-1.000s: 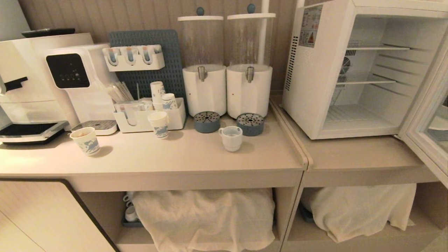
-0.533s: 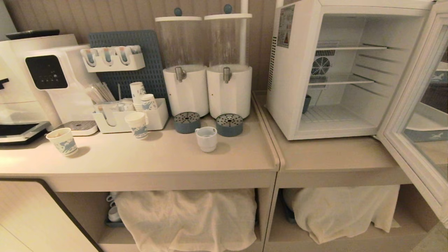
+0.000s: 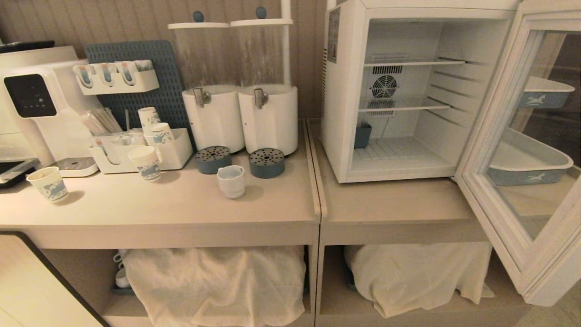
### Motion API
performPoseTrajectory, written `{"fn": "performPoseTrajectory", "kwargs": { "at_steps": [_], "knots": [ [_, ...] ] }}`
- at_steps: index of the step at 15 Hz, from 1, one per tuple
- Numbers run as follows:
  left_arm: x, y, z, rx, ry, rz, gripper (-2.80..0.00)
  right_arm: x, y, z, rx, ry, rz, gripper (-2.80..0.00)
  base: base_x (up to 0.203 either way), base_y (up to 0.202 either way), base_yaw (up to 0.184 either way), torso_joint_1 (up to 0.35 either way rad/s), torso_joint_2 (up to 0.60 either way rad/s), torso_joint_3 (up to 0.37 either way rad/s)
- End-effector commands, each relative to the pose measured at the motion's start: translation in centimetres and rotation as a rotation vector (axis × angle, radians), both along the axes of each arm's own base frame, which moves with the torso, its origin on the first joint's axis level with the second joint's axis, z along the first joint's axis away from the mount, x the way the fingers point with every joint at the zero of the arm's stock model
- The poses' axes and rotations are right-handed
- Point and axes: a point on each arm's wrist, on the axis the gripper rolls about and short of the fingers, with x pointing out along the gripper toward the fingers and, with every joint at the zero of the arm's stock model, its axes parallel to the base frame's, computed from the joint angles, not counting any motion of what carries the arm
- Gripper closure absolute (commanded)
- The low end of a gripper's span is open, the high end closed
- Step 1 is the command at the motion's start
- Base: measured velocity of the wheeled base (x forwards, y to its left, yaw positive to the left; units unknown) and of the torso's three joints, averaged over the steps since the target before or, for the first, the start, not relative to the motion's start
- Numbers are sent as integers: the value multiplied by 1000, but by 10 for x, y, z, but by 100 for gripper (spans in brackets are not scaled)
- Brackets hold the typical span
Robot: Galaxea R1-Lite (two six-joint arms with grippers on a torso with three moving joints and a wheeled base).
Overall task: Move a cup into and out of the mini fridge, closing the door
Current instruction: Close the freezer door
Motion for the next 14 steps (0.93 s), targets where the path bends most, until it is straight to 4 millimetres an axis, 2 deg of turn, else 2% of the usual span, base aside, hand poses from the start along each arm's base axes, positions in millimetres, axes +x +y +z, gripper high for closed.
{"fn": "performPoseTrajectory", "kwargs": {
  "at_steps": [1, 14],
  "knots": [
    [3, 0, -11, -2, 34, 0, 0, 0, 0, 0, 0, 2, 1, 0, 0, -189, -1, 4, 2, 2],
    [3, 0, -11, -5, 34, -1, 0, 0, 0, 0, 0, 0, 1, 0, 0, -193, 2, 2, 1, 2]
  ]
}}
